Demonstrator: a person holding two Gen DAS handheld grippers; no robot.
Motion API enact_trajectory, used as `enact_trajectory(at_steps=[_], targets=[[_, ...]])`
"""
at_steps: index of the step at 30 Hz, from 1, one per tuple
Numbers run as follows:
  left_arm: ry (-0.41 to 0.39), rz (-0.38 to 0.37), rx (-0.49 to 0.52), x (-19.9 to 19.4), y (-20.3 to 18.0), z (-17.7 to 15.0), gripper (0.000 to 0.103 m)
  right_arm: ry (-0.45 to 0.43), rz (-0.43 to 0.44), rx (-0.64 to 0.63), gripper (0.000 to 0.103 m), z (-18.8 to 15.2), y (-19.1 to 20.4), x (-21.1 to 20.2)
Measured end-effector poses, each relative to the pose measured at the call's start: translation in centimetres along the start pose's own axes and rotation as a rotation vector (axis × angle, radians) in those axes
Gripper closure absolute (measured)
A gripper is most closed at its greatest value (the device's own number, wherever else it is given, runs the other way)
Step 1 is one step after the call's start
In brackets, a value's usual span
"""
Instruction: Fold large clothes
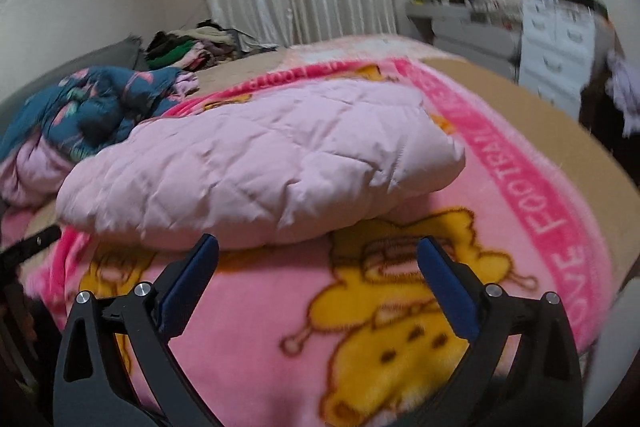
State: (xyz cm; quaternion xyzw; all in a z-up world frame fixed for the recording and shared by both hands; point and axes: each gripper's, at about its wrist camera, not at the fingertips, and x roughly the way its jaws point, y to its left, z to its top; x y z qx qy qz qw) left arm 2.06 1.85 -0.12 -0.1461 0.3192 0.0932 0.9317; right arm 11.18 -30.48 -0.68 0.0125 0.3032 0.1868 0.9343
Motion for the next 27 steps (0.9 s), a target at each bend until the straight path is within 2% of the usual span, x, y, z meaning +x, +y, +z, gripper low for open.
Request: enact_trajectory(at_steps=[6,12,18,27], targets=[[-0.019,-0.030,0.035,-2.5,-1.4,-1.5,0.009,-0.010,0.091,-0.082,0.004,-1.2,3.1,-2.9],[-0.063,-0.041,0.053,-4.7,-2.5,-1.9,0.009,-0.037,0.138,-0.108,0.004,-1.1,5.9,-4.8],[-0.083,-0.055,0.067,-5.7,-3.2,-2.1,0.009,-0.033,0.161,-0.105,0.004,-1.5,7.3,-5.4],[-0.083,-0.036,0.069,-5.8,-3.2,-2.3,0.009,-0.023,0.138,-0.093,0.004,-1.7,7.1,-5.0]])
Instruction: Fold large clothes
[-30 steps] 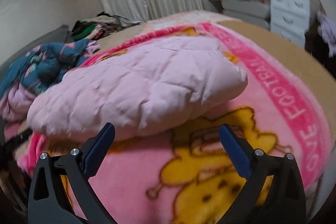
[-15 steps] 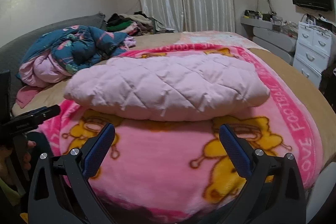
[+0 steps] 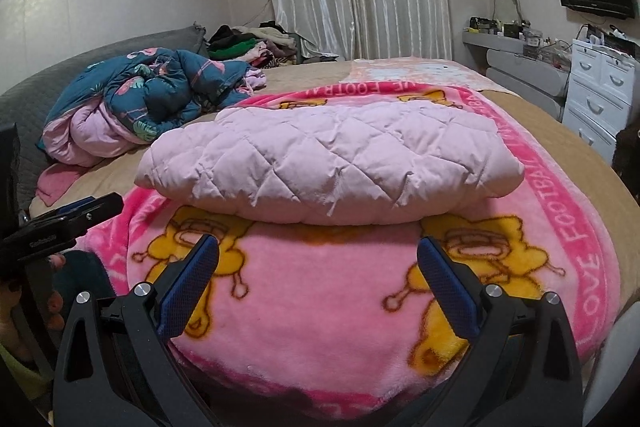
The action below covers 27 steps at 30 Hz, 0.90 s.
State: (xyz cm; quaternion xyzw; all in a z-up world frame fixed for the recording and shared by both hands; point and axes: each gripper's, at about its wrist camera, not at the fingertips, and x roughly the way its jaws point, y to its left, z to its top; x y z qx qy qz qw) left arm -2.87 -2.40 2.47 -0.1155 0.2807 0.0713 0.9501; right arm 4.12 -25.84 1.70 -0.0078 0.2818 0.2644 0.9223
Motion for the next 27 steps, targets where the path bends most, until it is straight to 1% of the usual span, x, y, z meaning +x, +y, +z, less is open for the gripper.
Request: enact_trajectory(at_steps=[3,10,27], targets=[[-0.003,0.010,0.006,-0.04,-0.14,0.05,0.009,-0.004,-0.004,0.002,0.004,0.05,-0.05,-0.02],[0.002,-0.001,0.005,-0.05,-0.09,0.05,0.009,-0.003,-0.002,0.003,0.004,0.05,-0.14,-0.05],[0.001,0.012,0.013,-0.09,-0.03,0.09,0.009,-0.007,-0.004,-0.004,0.004,0.13,0.24,-0.24]])
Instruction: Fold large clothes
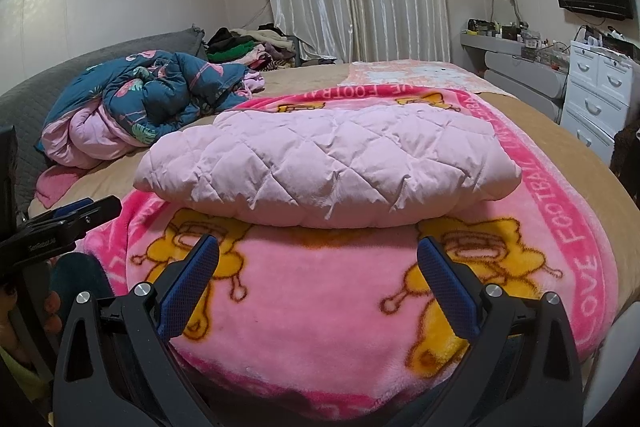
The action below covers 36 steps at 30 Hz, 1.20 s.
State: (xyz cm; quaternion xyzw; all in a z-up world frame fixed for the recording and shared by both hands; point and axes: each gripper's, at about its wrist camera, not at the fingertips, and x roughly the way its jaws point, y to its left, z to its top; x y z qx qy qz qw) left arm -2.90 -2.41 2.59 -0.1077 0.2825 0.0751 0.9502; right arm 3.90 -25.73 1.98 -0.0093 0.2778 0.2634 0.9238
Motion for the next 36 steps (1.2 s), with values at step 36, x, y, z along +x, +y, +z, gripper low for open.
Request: enact_trajectory(at_steps=[36], targets=[[-0.019,0.005,0.007,-0.56,0.28,0.08,0.009,0.000,-0.002,0.001,0.004,-0.07,0.23,0.09]])
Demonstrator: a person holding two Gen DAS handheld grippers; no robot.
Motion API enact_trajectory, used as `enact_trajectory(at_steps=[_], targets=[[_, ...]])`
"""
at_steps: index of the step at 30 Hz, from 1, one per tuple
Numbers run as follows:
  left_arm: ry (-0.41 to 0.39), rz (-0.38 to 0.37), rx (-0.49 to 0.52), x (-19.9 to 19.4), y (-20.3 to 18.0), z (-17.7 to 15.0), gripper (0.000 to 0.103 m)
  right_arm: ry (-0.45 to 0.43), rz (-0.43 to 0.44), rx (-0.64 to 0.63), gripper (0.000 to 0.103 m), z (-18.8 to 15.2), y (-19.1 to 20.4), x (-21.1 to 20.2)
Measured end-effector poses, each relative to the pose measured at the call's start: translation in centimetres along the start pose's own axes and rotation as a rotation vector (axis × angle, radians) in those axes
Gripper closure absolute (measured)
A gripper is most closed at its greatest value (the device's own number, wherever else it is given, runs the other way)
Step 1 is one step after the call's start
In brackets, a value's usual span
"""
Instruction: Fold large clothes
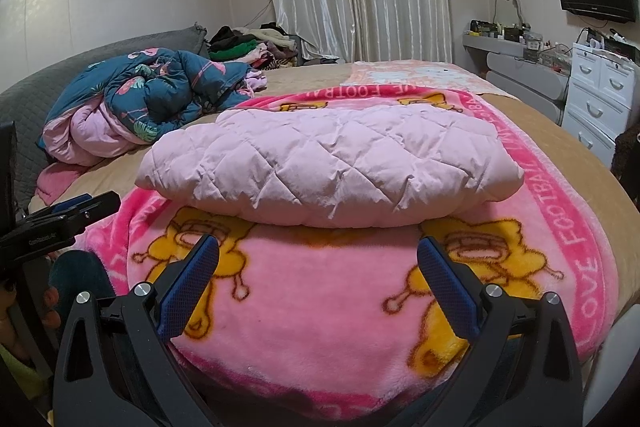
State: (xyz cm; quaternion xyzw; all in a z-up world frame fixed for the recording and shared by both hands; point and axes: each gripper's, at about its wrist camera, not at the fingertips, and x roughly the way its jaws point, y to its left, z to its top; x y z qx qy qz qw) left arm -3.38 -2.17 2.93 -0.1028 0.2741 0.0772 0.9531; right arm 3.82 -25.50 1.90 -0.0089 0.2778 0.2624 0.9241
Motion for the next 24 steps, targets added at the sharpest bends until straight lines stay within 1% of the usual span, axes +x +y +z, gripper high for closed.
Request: enact_trajectory(at_steps=[3,5,7,9,11,14,17,19,20,22,23,24], targets=[[-0.027,-0.030,0.000,-0.4,-0.1,0.0,0.009,-0.001,0.001,0.000,0.004,0.0,0.0,-0.1],[-0.043,-0.025,0.015,-0.6,-0.4,0.1,0.009,0.001,0.000,-0.002,0.004,0.0,0.0,0.0],[-0.043,0.000,0.031,-0.6,-0.9,0.1,0.009,0.000,0.000,0.000,0.004,0.0,0.0,0.0],[-0.034,-0.009,0.045,-0.4,-1.2,0.0,0.009,0.002,0.000,-0.001,0.004,0.0,0.1,0.0],[-0.019,-0.033,0.038,-0.1,-1.4,-0.1,0.009,0.000,0.000,-0.001,0.004,0.0,0.0,0.0],[-0.008,-0.027,0.053,0.1,-1.7,-0.3,0.009,0.001,0.001,0.003,0.004,0.0,0.0,0.0],[0.009,-0.035,0.033,0.4,-1.3,-0.3,0.009,-0.007,-0.014,0.014,0.004,0.2,-0.6,-0.4],[0.034,-0.026,0.002,1.1,-0.4,-0.1,0.009,-0.021,-0.055,0.028,0.004,0.4,-2.1,-1.0],[0.054,-0.013,-0.021,1.8,0.6,0.4,0.009,-0.028,-0.080,0.039,0.004,0.5,-3.1,-1.2],[0.063,0.033,-0.069,2.8,3.1,1.3,0.009,-0.044,-0.178,0.103,0.004,0.7,-7.0,-2.3],[0.060,0.068,-0.089,3.2,4.7,1.9,0.009,-0.048,-0.239,0.144,0.004,0.7,-9.5,-2.9],[0.056,0.127,-0.120,4.0,7.4,3.1,0.009,-0.050,-0.345,0.190,0.004,0.4,-13.3,-3.7]])
